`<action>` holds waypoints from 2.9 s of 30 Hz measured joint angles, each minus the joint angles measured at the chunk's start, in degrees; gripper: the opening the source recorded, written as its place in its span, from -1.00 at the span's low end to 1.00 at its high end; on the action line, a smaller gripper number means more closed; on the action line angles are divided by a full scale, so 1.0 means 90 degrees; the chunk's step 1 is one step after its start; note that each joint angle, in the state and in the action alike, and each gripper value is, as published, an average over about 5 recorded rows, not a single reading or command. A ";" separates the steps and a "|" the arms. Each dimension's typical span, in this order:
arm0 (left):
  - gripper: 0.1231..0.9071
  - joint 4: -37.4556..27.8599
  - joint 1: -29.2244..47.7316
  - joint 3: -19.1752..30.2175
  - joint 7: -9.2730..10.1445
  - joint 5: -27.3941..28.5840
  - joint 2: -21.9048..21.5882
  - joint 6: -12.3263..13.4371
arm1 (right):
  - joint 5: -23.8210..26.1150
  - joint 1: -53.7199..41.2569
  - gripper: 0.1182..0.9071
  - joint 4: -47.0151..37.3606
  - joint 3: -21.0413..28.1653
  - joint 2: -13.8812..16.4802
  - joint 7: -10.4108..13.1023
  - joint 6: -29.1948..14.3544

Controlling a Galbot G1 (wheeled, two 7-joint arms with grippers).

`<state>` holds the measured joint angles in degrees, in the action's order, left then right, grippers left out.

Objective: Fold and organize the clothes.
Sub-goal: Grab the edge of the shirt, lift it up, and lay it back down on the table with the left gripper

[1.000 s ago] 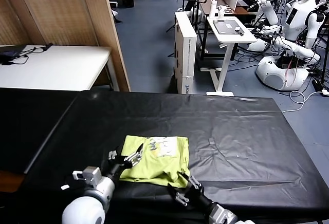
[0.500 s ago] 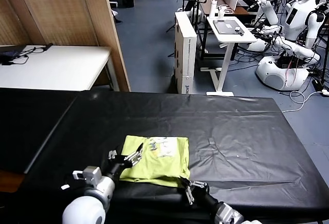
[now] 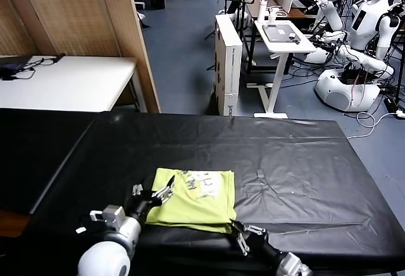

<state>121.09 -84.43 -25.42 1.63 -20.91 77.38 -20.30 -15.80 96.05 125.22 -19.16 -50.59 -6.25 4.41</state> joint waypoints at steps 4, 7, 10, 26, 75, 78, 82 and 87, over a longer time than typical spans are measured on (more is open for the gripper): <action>1.00 -0.0187 -0.0059 0.0000 0.0027 0.0072 0.0110 0.0413 | -0.0718 0.0169 0.49 0.0210 -0.0556 -0.0158 0.0330 0.0018; 1.00 -0.0370 -0.0147 0.0000 0.0027 0.0088 0.0214 0.0737 | -0.1250 0.0187 0.85 0.0331 -0.0936 -0.0298 0.0532 0.0125; 1.00 -0.0550 -0.0247 -0.0012 0.0018 0.0069 0.0317 0.1023 | -0.1655 0.0187 0.98 0.0444 -0.1234 -0.0360 0.0627 0.0218; 0.99 -0.0950 -0.0481 -0.0234 -0.0029 -0.0455 0.0513 0.1293 | -0.1886 0.0189 1.00 0.0570 -0.1636 -0.0449 0.0644 0.0257; -0.91 0.0762 -0.0325 -0.0721 0.0475 -0.0633 -0.0588 -0.0214 | -0.1297 0.0060 1.00 0.0173 -0.1200 -0.0880 0.0752 0.0227; -0.91 0.0465 -0.0157 0.0152 0.0432 -0.0521 -0.0088 -0.0172 | -0.1257 0.0046 1.00 0.0190 -0.1175 -0.0915 0.0752 0.0246; -0.91 -0.0085 0.0042 0.0996 0.0302 -0.0215 0.0363 -0.0080 | -0.1283 -0.0011 1.00 0.0250 -0.1070 -0.0940 0.0722 0.0389; -0.82 -0.0472 0.0061 0.1463 0.0216 0.0018 0.0531 -0.0061 | -0.1804 -0.0164 1.00 0.0259 -0.0889 -0.0836 0.0781 0.0865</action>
<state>116.84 -83.88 -12.25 3.58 -20.75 82.16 -20.85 -32.04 94.58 127.55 -27.16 -58.11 0.78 12.19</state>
